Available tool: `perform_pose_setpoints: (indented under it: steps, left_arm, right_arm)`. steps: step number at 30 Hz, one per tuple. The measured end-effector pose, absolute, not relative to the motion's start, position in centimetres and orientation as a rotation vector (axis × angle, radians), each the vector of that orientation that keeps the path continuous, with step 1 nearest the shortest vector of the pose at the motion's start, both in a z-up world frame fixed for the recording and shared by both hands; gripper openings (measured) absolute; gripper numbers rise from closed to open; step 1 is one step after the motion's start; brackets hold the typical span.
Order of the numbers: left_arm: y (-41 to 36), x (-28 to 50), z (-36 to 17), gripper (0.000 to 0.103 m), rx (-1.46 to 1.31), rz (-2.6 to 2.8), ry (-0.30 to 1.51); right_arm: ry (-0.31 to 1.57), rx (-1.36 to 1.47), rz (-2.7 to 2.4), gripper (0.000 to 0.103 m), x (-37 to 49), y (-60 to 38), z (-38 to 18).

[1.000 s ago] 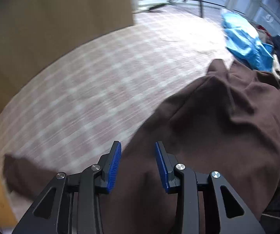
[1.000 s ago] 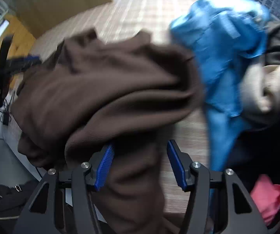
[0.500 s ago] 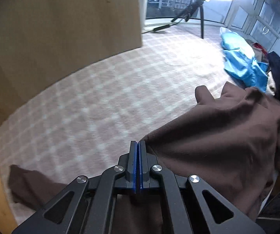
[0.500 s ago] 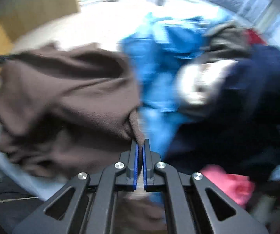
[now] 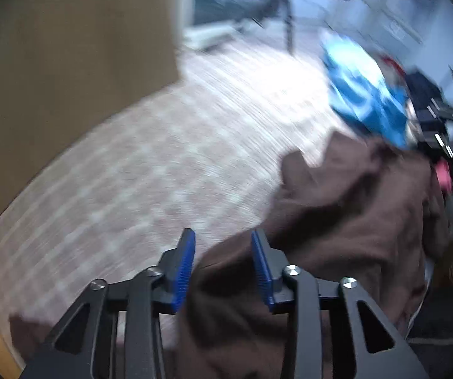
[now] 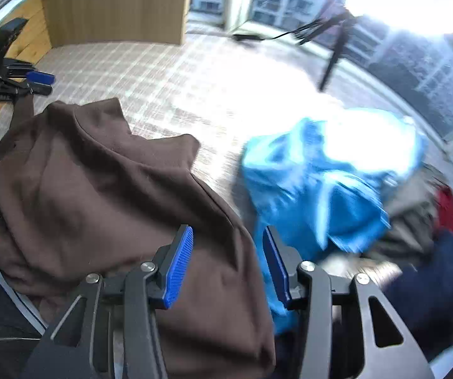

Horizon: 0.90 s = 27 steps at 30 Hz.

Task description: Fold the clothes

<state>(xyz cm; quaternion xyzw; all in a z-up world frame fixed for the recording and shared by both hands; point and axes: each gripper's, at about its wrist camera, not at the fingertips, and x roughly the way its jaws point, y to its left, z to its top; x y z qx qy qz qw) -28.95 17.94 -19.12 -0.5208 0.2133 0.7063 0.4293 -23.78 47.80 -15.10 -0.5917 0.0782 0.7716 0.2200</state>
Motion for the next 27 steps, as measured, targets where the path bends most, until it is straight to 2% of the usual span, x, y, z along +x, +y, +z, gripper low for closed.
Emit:
perform_pose_setpoints:
  steps: [3, 6, 14, 15, 16, 17, 18, 19, 23, 27]
  left_arm:
    - [19.4, -28.1, -20.7, 0.036, -1.323, 1.626, 0.587]
    - [19.3, -27.8, -21.1, 0.042, -1.296, 1.595, 0.647]
    - [21.1, -27.6, -23.5, 0.042, -1.318, 1.474, 0.726]
    - [21.3, -27.7, -23.7, 0.038, -1.319, 1.482, 0.734]
    - [21.4, -27.9, -23.9, 0.022, -1.325, 1.498, 0.735]
    - [21.5, -28.0, -24.1, 0.013, -1.333, 1.516, 0.731]
    - [21.4, -28.0, -24.1, 0.006, -1.334, 1.528, 0.719]
    - [21.2, -27.6, -23.7, 0.004, -1.316, 1.550, 0.718]
    - [20.0, -25.6, -21.1, 0.004, -1.205, 1.680, 0.733]
    - [18.1, -23.4, -15.3, 0.003, -1.061, 1.869, 0.694]
  right_arm:
    - [0.208, -1.734, 2.144, 0.046, -25.2, 48.9, -17.3]
    - [0.212, -1.787, 2.157, 0.046, -25.6, 49.3, -18.9]
    - [0.212, -1.903, 2.197, 0.045, -26.1, 47.9, -21.7]
    - [0.227, -1.900, 2.204, 0.035, -26.0, 47.6, -21.6]
    - [0.249, -1.887, 2.213, 0.026, -25.8, 47.4, -21.3]
    - [0.271, -1.874, 2.221, 0.008, -25.7, 47.2, -21.0]
    - [0.293, -1.861, 2.230, 0.008, -25.5, 46.9, -20.6]
    - [0.291, -1.819, 2.245, 0.008, -25.2, 46.5, -19.6]
    - [0.232, -1.591, 2.310, 0.007, -23.7, 44.3, -13.6]
    - [0.175, -1.363, 2.356, 0.007, -22.2, 42.2, -7.6]
